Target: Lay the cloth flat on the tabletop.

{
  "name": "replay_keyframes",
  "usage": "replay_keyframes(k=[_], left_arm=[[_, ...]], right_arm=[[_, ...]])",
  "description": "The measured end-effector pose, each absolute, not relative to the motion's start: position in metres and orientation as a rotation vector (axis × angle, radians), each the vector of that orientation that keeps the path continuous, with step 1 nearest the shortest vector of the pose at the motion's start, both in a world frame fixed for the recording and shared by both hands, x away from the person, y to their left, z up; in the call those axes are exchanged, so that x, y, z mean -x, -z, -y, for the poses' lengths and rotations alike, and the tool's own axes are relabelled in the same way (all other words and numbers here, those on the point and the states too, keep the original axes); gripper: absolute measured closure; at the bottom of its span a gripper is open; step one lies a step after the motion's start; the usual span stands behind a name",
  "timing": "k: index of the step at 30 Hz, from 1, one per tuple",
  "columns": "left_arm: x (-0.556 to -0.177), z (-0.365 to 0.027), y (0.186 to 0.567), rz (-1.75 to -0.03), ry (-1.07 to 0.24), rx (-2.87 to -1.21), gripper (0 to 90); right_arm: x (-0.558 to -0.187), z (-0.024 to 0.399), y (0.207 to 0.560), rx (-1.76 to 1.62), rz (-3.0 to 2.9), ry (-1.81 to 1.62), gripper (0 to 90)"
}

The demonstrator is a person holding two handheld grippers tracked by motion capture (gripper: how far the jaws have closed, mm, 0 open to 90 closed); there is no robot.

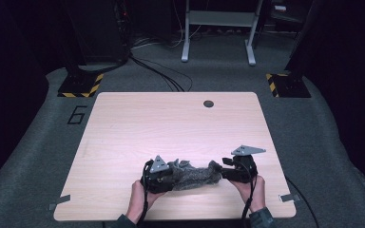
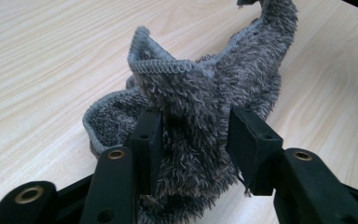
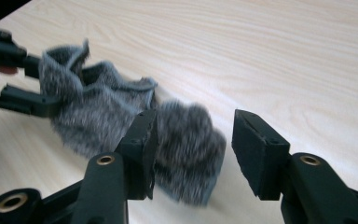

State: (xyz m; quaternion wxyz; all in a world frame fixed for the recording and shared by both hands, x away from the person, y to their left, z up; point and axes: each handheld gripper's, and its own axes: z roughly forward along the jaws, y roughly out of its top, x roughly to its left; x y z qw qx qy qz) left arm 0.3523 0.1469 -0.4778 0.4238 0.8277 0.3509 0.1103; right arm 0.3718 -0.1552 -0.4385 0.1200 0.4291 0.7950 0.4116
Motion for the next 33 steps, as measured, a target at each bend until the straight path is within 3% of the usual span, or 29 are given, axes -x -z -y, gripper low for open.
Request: replay_keyframes(k=[2, 5, 13, 17, 21, 23, 33], left_arm=[[-0.352, -0.146, 0.478, -0.847, -0.268, -2.095, 72.7], [-0.344, -0.144, 0.480, -0.811, -0.246, -2.126, 78.2], [-0.327, -0.143, 0.505, -0.814, -0.168, -2.186, 75.6], [-0.327, -0.143, 0.507, -0.831, -0.195, -2.172, 75.1], [-0.327, -0.143, 0.507, -0.837, -0.202, -2.166, 79.0], [-0.328, -0.145, 0.506, -0.829, -0.198, -2.168, 80.3], [-0.337, -0.166, 0.497, -0.863, -0.225, -2.135, 80.9]], right_arm=[[-0.387, 0.150, 0.435, -1.244, -2.335, -1.207, 52.9], [-0.405, 0.139, 0.438, -1.250, -2.414, -1.171, 52.9], [-0.396, 0.097, 0.462, -1.172, -2.608, -1.082, 53.1], [-0.400, 0.080, 0.472, -1.149, -2.684, -1.017, 53.6], [-0.402, 0.069, 0.483, -1.145, -2.720, -0.940, 78.0], [-0.403, 0.069, 0.484, -1.142, -2.713, -0.924, 85.7], [-0.403, 0.096, 0.468, -1.190, -2.603, -0.977, 87.0]])
